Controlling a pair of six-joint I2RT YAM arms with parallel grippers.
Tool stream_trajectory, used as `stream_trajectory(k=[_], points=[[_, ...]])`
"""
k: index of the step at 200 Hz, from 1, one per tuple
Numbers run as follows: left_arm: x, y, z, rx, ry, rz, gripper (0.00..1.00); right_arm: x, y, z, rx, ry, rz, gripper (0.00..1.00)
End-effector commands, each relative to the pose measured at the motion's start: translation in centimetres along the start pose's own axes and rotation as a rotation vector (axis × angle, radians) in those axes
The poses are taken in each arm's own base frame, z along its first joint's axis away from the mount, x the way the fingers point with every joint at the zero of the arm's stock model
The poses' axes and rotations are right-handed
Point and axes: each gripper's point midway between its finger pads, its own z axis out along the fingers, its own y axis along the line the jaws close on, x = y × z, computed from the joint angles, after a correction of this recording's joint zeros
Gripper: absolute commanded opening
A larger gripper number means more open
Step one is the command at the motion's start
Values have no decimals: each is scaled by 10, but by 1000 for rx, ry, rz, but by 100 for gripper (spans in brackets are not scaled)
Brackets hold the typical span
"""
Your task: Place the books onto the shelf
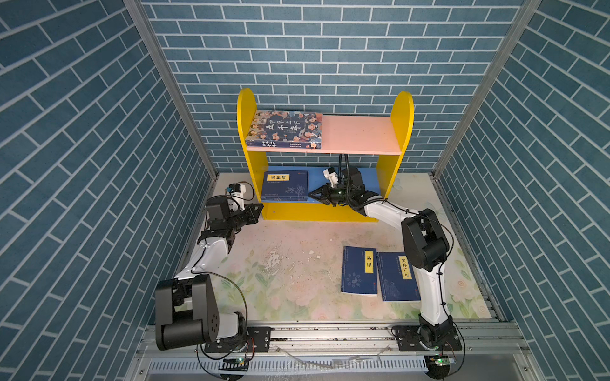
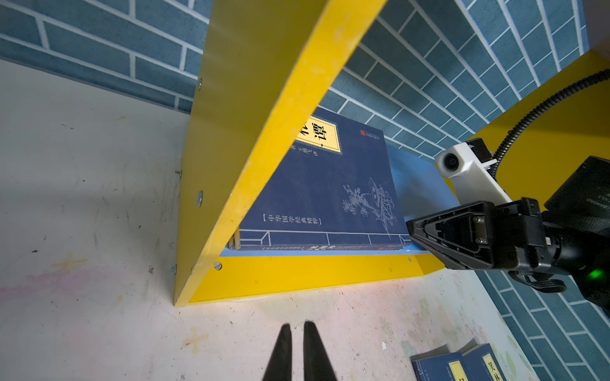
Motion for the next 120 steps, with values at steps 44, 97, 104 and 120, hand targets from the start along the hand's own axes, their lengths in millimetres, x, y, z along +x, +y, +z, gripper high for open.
stream_trajectory(k=[44, 97, 104, 120], points=[[4, -2, -4, 8, 4, 12, 12, 5, 8, 12, -29, 44, 8, 11], [3, -2, -5, 8, 2, 12, 12, 2, 8, 7, -11, 25, 0, 11], [3, -2, -5, 8, 2, 12, 12, 0, 7, 5, -4, 12, -3, 11], [0, -5, -6, 14, 0, 15, 12, -5, 11, 0, -6, -11, -14, 11]])
